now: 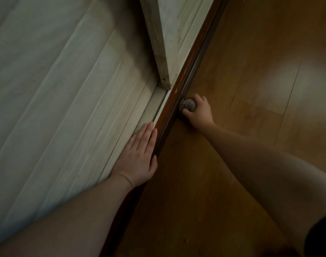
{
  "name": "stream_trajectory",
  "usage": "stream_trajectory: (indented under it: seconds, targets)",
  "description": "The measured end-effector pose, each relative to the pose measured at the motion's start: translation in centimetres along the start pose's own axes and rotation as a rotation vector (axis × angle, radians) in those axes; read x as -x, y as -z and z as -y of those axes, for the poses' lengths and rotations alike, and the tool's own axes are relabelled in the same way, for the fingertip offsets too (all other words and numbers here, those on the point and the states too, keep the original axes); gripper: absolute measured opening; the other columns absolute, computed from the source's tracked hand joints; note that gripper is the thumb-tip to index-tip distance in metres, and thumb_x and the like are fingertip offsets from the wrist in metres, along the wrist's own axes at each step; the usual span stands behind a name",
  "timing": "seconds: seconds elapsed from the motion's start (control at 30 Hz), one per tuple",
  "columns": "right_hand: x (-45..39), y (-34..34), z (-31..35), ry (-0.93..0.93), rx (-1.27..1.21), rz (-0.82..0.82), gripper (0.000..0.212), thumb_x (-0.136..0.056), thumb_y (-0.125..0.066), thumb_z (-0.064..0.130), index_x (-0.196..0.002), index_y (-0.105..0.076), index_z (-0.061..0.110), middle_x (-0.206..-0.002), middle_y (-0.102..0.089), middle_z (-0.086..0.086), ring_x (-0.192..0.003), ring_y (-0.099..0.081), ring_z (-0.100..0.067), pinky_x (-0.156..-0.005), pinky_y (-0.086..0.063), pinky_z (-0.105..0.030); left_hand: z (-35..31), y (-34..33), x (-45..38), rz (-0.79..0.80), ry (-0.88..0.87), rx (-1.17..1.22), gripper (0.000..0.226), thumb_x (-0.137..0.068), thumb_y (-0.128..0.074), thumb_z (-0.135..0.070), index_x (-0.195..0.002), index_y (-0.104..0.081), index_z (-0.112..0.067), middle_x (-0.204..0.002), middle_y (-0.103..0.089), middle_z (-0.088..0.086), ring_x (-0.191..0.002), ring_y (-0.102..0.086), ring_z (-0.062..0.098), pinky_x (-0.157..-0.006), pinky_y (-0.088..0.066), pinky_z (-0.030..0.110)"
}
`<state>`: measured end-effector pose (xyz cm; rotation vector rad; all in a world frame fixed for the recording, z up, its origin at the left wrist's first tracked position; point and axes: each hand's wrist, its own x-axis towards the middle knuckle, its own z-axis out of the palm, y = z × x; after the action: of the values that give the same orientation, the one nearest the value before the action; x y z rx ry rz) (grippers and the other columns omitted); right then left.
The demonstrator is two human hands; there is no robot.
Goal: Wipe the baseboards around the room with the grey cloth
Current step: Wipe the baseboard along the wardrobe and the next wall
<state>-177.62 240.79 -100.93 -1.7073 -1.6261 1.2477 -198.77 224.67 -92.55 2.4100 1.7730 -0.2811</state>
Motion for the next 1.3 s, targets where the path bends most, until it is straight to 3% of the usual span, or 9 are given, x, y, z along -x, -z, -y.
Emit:
stream_trajectory:
  seconds: [0.17, 0.33, 0.47, 0.57, 0.83, 0.97, 1.2, 1.3]
  targets:
    - [-4.9, 2.7, 1.1, -0.031, 0.043, -0.080, 0.037, -0.088, -0.069, 0.023, -0.122, -0.054, 0.023, -0.118, -0.045, -0.003, -0.098, -0.050, -0.017, -0.087, -0.040, -0.027, 0.2, 0.1, -0.3, -0.023, -0.010, -0.005, 0.073, -0.095, -0.029, -0.041, -0.155, -0.016, -0.001, -0.165, -0.010, 0.019, -0.153, -0.009, 0.030, -0.122, -0.021, 0.047]
    - [-7.1, 5.5, 2.4, -0.062, 0.054, -0.160, 0.041, -0.090, -0.067, 0.022, -0.129, -0.053, 0.025, -0.115, -0.041, -0.002, -0.091, -0.045, -0.014, -0.085, -0.037, -0.023, 0.0, 0.2, -0.5, 0.003, -0.005, -0.017, 0.073, -0.096, -0.025, -0.041, -0.156, -0.011, -0.002, -0.165, -0.006, 0.017, -0.153, -0.004, 0.027, -0.123, -0.018, 0.046]
    - [-4.2, 5.1, 1.6, -0.038, 0.018, -0.157, 0.041, -0.089, -0.068, 0.022, -0.127, -0.054, 0.027, -0.115, -0.041, 0.001, -0.093, -0.045, -0.012, -0.082, -0.038, -0.022, 0.2, 0.4, -0.4, 0.011, 0.009, -0.015, 0.073, -0.096, -0.020, -0.043, -0.156, -0.006, -0.005, -0.166, -0.002, 0.015, -0.154, 0.001, 0.025, -0.124, -0.015, 0.045]
    - [-0.5, 3.8, 0.4, 0.002, -0.054, -0.123, 0.041, -0.087, -0.071, 0.023, -0.123, -0.054, 0.034, -0.112, -0.043, 0.006, -0.086, -0.047, -0.001, -0.072, -0.034, -0.009, 0.1, 0.3, -0.6, 0.013, 0.022, -0.005, 0.072, -0.096, -0.016, -0.045, -0.157, 0.000, -0.009, -0.166, 0.002, 0.012, -0.154, 0.006, 0.023, -0.125, -0.010, 0.043]
    - [10.1, -2.3, -1.3, 0.099, -0.136, 0.003, 0.047, -0.086, -0.074, 0.024, -0.117, -0.049, 0.049, -0.114, -0.042, 0.016, -0.100, -0.043, 0.021, -0.076, -0.036, 0.005, 0.1, 0.3, -0.6, 0.009, 0.033, -0.029, 0.073, -0.096, -0.015, -0.045, -0.158, -0.001, -0.009, -0.167, 0.007, 0.011, -0.153, 0.010, 0.021, -0.124, 0.001, 0.037]
    - [12.5, -5.0, -1.1, 0.126, -0.158, 0.046, 0.053, -0.086, -0.073, 0.020, -0.114, -0.045, 0.055, -0.112, -0.039, 0.023, -0.104, -0.040, 0.024, -0.079, -0.035, 0.007, 0.1, 0.1, -0.7, 0.013, 0.039, -0.029, 0.073, -0.097, -0.022, -0.043, -0.159, -0.003, -0.008, -0.167, 0.005, 0.011, -0.154, 0.007, 0.021, -0.125, -0.002, 0.037]
    - [12.2, -5.9, -0.4, 0.127, -0.190, 0.019, 0.048, -0.087, -0.070, 0.017, -0.122, -0.051, 0.044, -0.113, -0.040, 0.018, -0.105, -0.043, 0.019, -0.081, -0.040, -0.002, 0.0, -0.1, -0.4, -0.013, 0.030, -0.041, 0.072, -0.096, -0.023, -0.042, -0.158, -0.008, -0.007, -0.167, -0.001, 0.012, -0.154, 0.002, 0.023, -0.124, -0.007, 0.039]
    - [10.7, -5.1, 0.0, 0.099, -0.206, -0.058, 0.045, -0.086, -0.070, 0.018, -0.123, -0.054, 0.036, -0.116, -0.042, 0.013, -0.101, -0.044, 0.016, -0.078, -0.037, 0.004, -0.1, -0.2, -0.3, -0.023, 0.027, -0.044, 0.073, -0.096, -0.023, -0.042, -0.158, -0.007, -0.007, -0.167, 0.000, 0.012, -0.154, 0.002, 0.023, -0.123, -0.004, 0.039]
